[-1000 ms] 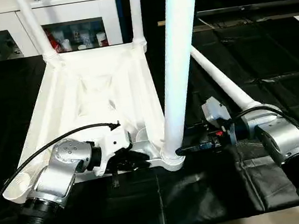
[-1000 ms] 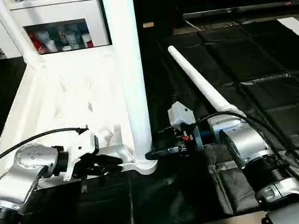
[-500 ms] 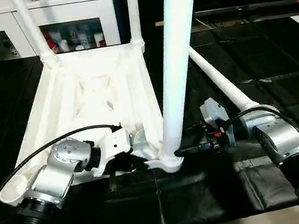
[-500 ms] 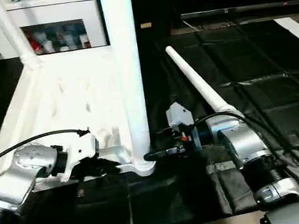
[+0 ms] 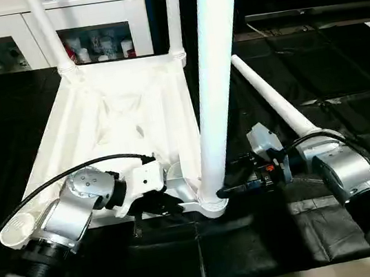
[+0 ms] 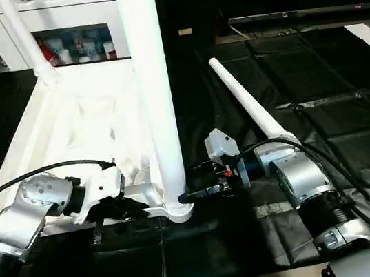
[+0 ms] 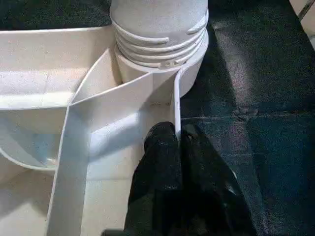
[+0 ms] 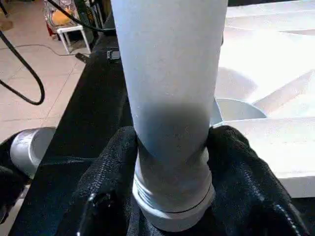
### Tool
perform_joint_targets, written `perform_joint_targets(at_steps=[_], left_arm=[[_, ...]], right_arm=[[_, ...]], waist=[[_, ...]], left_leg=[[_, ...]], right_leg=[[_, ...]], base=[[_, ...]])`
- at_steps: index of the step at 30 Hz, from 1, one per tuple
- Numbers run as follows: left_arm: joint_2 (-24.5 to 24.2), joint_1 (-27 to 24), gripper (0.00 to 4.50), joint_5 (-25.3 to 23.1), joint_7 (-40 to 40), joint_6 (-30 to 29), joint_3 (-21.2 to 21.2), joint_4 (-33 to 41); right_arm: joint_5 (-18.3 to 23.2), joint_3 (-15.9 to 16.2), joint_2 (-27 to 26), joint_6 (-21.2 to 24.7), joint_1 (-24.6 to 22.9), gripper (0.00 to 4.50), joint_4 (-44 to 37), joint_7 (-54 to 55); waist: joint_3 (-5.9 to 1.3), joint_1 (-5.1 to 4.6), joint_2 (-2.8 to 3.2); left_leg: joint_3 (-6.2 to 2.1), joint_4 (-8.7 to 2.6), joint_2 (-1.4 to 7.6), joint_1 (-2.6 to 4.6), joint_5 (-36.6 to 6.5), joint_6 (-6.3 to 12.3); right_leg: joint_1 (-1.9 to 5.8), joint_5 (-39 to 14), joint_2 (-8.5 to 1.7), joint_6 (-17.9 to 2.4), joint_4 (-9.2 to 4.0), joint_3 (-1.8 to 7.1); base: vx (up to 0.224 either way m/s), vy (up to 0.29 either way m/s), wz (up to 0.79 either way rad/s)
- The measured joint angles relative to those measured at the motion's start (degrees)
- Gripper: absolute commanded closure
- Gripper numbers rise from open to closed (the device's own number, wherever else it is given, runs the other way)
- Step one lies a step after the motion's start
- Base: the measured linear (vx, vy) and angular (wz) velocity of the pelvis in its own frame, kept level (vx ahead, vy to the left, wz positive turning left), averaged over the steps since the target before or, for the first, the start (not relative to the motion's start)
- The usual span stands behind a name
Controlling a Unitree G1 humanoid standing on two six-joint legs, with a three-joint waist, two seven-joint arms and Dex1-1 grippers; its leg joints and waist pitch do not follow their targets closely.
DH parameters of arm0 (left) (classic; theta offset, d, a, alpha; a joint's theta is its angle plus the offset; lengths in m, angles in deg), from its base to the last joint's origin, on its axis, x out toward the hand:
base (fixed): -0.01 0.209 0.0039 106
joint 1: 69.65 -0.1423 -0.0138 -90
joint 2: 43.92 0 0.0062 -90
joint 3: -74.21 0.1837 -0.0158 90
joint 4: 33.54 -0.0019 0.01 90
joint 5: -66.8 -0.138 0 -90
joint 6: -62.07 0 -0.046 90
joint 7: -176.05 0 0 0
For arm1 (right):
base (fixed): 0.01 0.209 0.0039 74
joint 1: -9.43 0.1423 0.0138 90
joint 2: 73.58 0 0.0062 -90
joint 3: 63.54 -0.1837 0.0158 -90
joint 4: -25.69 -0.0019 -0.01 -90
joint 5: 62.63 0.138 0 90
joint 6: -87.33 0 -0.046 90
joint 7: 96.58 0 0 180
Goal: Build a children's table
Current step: Rotate leg to tighten
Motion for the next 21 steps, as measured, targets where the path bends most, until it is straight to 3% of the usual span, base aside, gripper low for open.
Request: perform_joint_targets(at_steps=[6,15,21], left_arm=[[0.07,0.11,4.50,-0.07,0.00,0.09,0.02,-0.13],[0.52,0.68,4.50,-0.07,0.00,0.92,0.75,-0.43],[0.48,0.70,4.50,-0.06,-0.32,1.15,0.84,-0.57]], right_arm=[[0.60,0.05,-0.55,4.14,0.22,1.84,0.09,0.00],[0.31,0.84,-1.77,2.77,0.22,1.84,0.14,0.67],[0.35,0.88,-1.73,3.15,0.23,2.32,-0.01,0.64]], waist=[[0.00,0.06,0.00],[-0.01,0.91,0.01],[-0.01,1.05,0.01]], left_leg=[[-0.01,0.00,0.00,-0.01,0.00,-0.01],[-0.02,0.00,0.00,-0.01,0.02,0.03],[-0.02,0.02,0.00,0.00,0.00,0.00]], right_leg=[[-0.01,0.00,0.00,0.00,0.04,0.00],[-0.10,0.00,0.00,0.00,0.00,-0.01],[-0.08,0.00,-0.01,0.00,0.00,-0.01]], base=[[0.000,0.000,0.00],[0.000,0.000,0.00],[0.000,0.000,0.00]])
